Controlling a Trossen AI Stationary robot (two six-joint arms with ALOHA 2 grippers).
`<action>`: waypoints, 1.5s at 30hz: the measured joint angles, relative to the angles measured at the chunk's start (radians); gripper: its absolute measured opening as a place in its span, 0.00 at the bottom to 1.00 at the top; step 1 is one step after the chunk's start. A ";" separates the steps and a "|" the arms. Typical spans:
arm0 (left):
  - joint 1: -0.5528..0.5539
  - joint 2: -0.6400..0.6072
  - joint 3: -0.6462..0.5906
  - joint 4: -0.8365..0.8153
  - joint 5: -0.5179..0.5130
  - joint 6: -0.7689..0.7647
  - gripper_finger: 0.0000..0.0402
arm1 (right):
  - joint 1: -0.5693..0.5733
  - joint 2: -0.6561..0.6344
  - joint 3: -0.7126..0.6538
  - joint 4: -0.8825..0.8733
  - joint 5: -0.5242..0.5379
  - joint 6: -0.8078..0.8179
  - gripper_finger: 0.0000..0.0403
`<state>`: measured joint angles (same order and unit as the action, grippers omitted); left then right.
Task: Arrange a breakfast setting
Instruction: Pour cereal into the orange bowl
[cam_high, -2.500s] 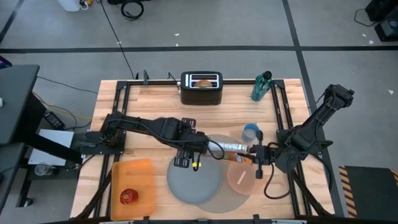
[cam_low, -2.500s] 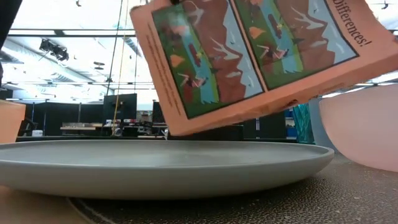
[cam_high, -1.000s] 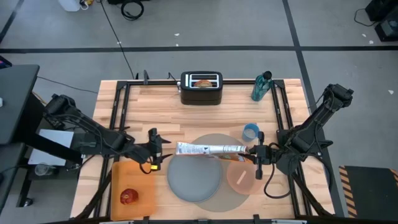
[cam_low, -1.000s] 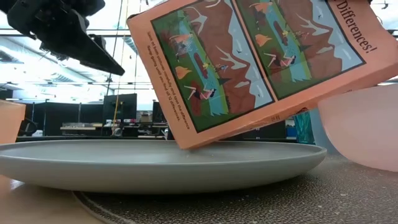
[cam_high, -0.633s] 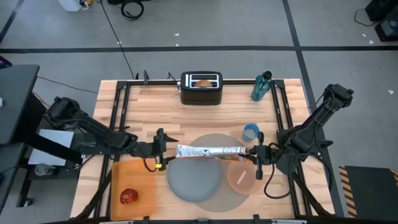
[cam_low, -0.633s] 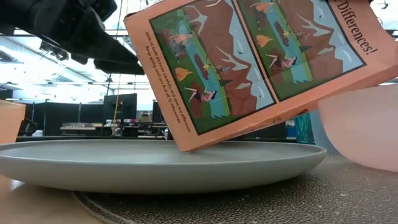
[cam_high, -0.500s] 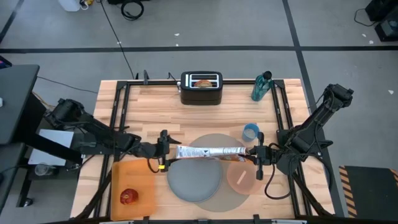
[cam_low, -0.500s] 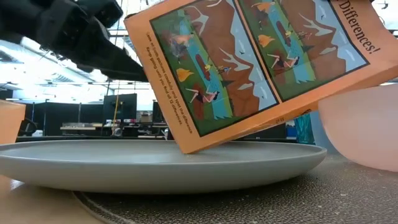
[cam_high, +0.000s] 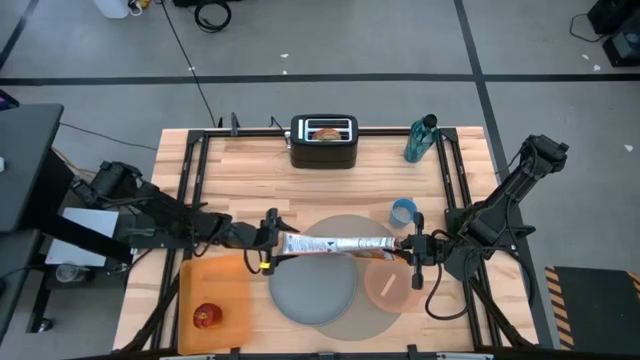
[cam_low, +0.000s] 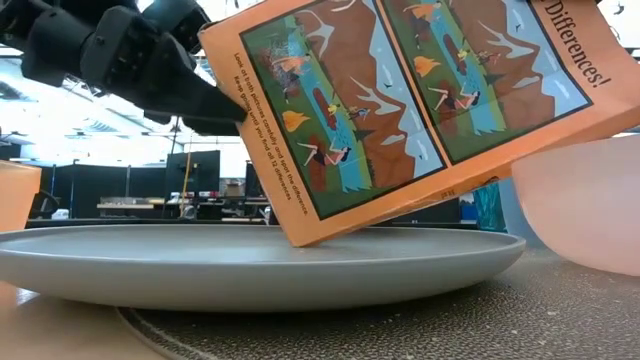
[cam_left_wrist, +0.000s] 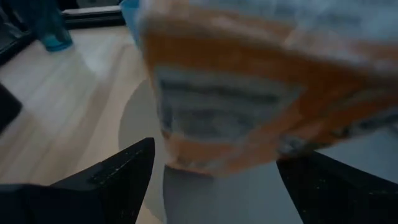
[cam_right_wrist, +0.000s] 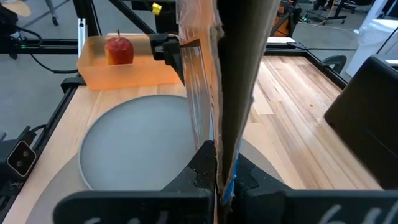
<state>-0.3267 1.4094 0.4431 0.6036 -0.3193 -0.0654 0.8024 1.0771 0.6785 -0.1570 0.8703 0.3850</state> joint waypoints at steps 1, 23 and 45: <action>0.000 0.000 0.000 0.015 0.004 0.011 0.84 | 0.000 0.000 0.000 0.000 0.000 0.000 0.02; 0.005 -0.027 0.001 0.049 0.031 0.125 0.61 | 0.000 0.000 0.000 0.124 -0.059 -0.098 0.03; 0.038 -0.257 0.231 -0.394 0.070 0.215 0.59 | 0.083 0.000 -0.021 0.163 -0.083 -0.036 0.05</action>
<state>-0.2886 1.1526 0.6739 0.2094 -0.2494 0.1500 0.8856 1.0775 0.6577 0.0063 0.7871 0.3491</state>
